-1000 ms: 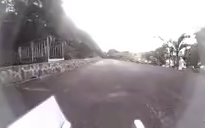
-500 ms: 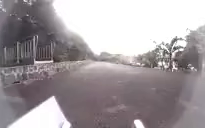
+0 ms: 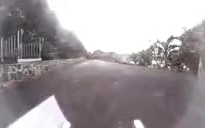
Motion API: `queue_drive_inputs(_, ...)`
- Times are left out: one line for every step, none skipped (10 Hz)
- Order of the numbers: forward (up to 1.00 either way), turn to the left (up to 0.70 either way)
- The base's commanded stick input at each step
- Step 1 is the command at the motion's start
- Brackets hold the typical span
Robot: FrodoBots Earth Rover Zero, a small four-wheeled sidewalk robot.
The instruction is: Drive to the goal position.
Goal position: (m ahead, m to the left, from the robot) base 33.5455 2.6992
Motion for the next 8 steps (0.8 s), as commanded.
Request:
queue_drive_inputs(1.00,0.00)
queue_drive_inputs(1.00,0.00)
queue_drive_inputs(1.00,0.00)
queue_drive_inputs(1.00,0.00)
queue_drive_inputs(1.00,0.00)
queue_drive_inputs(1.00,0.00)
queue_drive_inputs(1.00,0.00)
queue_drive_inputs(1.00,0.00)
